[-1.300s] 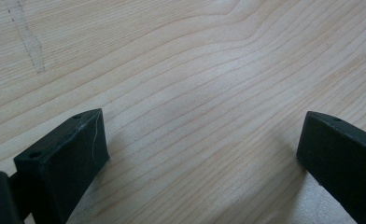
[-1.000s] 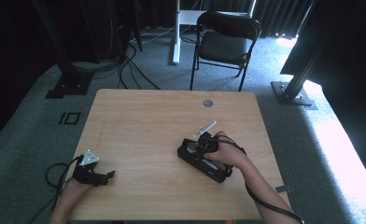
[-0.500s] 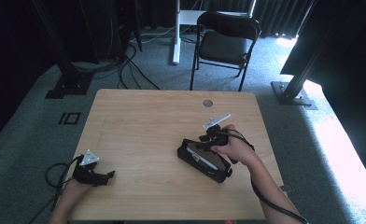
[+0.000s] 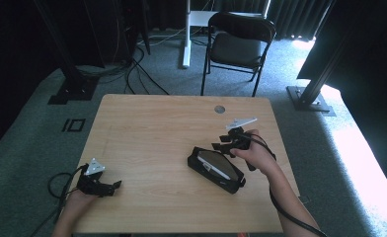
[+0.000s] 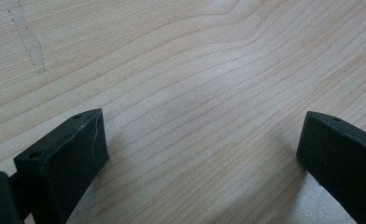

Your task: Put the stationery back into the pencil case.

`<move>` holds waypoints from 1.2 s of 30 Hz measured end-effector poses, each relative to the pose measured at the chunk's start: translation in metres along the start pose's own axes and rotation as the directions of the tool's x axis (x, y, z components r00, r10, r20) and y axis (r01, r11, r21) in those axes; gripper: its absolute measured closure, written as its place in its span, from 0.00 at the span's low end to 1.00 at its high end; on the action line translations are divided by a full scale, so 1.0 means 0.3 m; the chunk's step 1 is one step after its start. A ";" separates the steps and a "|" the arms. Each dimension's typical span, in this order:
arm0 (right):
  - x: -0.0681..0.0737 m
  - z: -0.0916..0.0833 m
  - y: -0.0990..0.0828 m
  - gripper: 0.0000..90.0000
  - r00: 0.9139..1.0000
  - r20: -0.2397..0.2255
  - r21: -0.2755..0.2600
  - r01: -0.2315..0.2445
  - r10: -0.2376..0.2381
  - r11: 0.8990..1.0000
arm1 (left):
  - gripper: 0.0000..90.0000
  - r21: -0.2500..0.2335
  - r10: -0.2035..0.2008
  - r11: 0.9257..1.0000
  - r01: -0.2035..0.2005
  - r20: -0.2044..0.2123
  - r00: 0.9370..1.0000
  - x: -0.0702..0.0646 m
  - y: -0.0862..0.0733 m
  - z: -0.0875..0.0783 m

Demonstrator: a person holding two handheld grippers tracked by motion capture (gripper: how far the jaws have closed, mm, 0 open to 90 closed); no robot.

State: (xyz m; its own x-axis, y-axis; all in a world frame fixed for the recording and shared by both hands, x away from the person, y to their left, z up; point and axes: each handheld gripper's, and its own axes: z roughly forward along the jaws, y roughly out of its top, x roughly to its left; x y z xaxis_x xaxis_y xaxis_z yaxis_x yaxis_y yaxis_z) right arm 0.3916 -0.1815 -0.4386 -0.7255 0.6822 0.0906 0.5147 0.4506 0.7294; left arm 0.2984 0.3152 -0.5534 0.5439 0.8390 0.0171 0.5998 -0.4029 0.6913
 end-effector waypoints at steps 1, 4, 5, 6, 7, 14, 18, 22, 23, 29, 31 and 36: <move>-0.004 -0.002 -0.001 0.52 1.000 0.008 -0.006 -0.007 0.007 1.000 | 0.02 0.000 0.000 1.000 0.000 0.000 1.000 0.000 0.000 0.000; -0.023 -0.008 -0.008 0.51 0.999 0.032 -0.023 -0.029 0.030 0.999 | 0.02 0.000 0.000 1.000 0.000 0.000 1.000 0.000 0.000 0.000; -0.028 -0.010 -0.011 0.50 0.999 0.036 -0.025 -0.036 0.037 0.999 | 0.02 0.000 0.000 1.000 0.000 0.000 1.000 0.000 0.000 0.000; -0.032 -0.010 -0.013 0.50 0.998 0.041 -0.027 -0.039 0.041 0.999 | 0.02 0.000 0.000 1.000 0.000 0.000 1.000 0.000 0.000 0.000; -0.039 -0.013 -0.019 0.50 0.997 0.053 -0.032 -0.046 0.048 0.998 | 0.02 0.000 0.000 1.000 0.000 0.000 1.000 0.000 0.000 0.000; -0.084 -0.025 -0.067 0.47 0.988 0.121 -0.049 -0.093 0.098 0.994 | 0.02 0.000 0.000 1.000 0.000 0.000 1.000 0.000 0.000 0.000; -0.114 -0.031 -0.103 0.44 0.979 0.163 -0.061 -0.115 0.124 0.991 | 0.02 0.000 0.000 1.000 0.000 0.000 1.000 0.000 0.000 0.000; -0.141 -0.042 -0.148 0.42 0.965 0.209 -0.083 -0.146 0.161 0.986 | 0.02 0.000 0.000 1.000 0.000 0.000 1.000 0.000 0.000 0.000; -0.145 -0.043 -0.156 0.42 0.962 0.217 -0.081 -0.151 0.165 0.985 | 0.02 0.000 0.000 1.000 0.000 0.000 1.000 0.000 0.000 0.000; -0.167 -0.056 -0.229 0.42 0.943 0.268 -0.079 -0.181 0.196 0.980 | 0.02 0.000 0.000 1.000 0.000 0.000 1.000 0.000 0.000 0.000; -0.173 -0.061 -0.255 0.42 0.934 0.284 -0.089 -0.197 0.215 0.976 | 0.02 0.000 0.000 1.000 0.000 0.000 1.000 0.000 0.000 0.000; -0.182 -0.068 -0.310 0.42 0.912 0.323 -0.097 -0.232 0.251 0.968 | 0.02 0.000 0.000 1.000 0.000 0.000 1.000 0.000 0.000 0.000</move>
State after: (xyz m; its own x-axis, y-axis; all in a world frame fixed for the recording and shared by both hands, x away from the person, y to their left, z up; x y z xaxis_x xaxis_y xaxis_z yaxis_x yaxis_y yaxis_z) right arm 0.3741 -0.2725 -0.4976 -0.3852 0.9216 0.0471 0.6221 0.2216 0.7509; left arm 0.2984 0.3151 -0.5535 0.5438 0.8390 0.0171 0.5998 -0.4028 0.6914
